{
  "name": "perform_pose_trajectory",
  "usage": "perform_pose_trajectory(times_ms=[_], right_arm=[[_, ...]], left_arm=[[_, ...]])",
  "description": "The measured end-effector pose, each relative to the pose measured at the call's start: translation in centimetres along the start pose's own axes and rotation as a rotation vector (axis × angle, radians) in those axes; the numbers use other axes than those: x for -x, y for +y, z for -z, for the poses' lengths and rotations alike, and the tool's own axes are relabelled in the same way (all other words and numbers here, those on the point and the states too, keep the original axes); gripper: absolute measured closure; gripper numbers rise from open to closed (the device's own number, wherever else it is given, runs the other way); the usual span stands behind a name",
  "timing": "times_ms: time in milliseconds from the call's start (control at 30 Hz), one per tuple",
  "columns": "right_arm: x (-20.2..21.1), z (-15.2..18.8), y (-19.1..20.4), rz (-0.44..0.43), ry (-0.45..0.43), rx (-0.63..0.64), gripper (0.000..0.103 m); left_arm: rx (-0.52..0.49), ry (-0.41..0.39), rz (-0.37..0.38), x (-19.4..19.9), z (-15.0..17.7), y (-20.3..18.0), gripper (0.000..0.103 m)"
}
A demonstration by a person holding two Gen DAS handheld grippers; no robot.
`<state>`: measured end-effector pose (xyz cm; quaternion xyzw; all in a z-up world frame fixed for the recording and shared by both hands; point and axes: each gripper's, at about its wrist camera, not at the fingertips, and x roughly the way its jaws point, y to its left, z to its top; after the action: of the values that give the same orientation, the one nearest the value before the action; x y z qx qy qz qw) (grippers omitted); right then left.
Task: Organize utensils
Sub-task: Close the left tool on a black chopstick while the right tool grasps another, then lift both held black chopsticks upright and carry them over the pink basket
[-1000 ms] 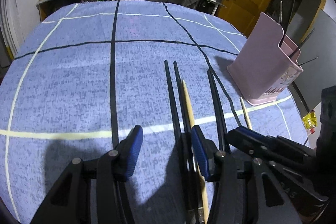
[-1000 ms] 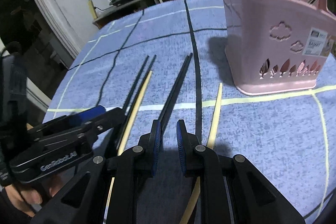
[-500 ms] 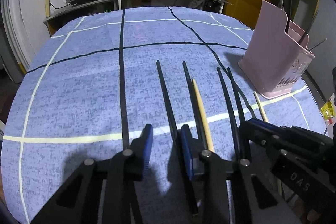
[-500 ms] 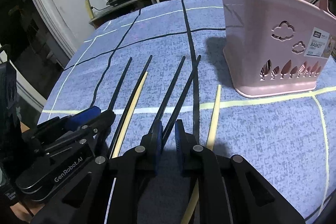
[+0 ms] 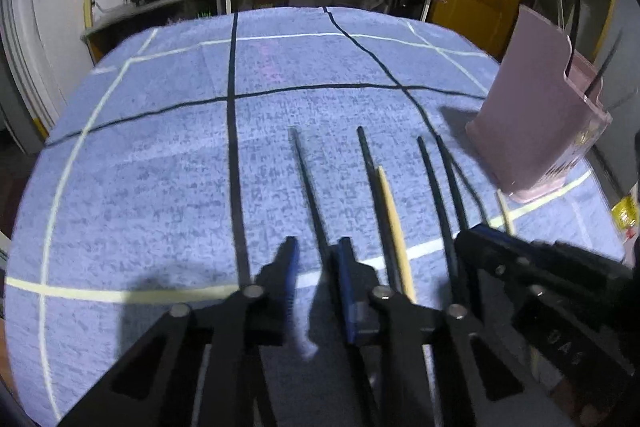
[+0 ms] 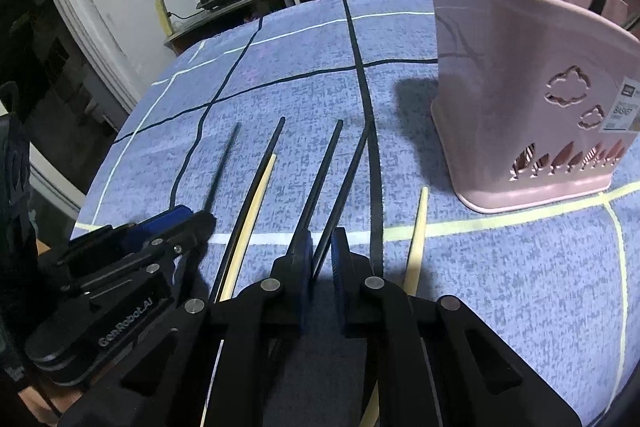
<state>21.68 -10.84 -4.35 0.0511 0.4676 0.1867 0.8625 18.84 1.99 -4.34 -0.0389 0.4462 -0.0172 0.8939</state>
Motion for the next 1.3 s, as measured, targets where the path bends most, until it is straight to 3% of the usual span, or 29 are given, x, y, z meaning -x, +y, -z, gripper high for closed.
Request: perform_pose_trajectory(times_ms=[233, 400, 800, 1033, 1300], right_arm=[[0.3, 0.3, -0.1, -0.026, 0.025, 0.004, 0.093], [0.0, -0.3, -0.4, -0.025, 0.038, -0.025, 0.093], [-0.7, -0.8, 1.0, 0.046, 0.038, 0.036, 0.094], [-0.1, -1.1, 0.5, 0.001, 0.034, 0.02, 0.096], [3.0, -1.7, 0.8, -0.062, -0.028, 0.021, 0.097]], left_arm=[[0.061, 0.01, 0.037, 1.7, 1.9, 2.0, 0.093], [0.104, 0.048, 0.08, 1.5, 1.4, 2.8, 0.093], [0.09, 0.052, 0.063, 0.3, -0.1, 2.0, 0.089], [0.081, 0.067, 0.063, 0.4, -0.7, 2.1, 0.095], [0.095, -0.01, 0.109, 4.2, -1.5, 2.4, 0.097]])
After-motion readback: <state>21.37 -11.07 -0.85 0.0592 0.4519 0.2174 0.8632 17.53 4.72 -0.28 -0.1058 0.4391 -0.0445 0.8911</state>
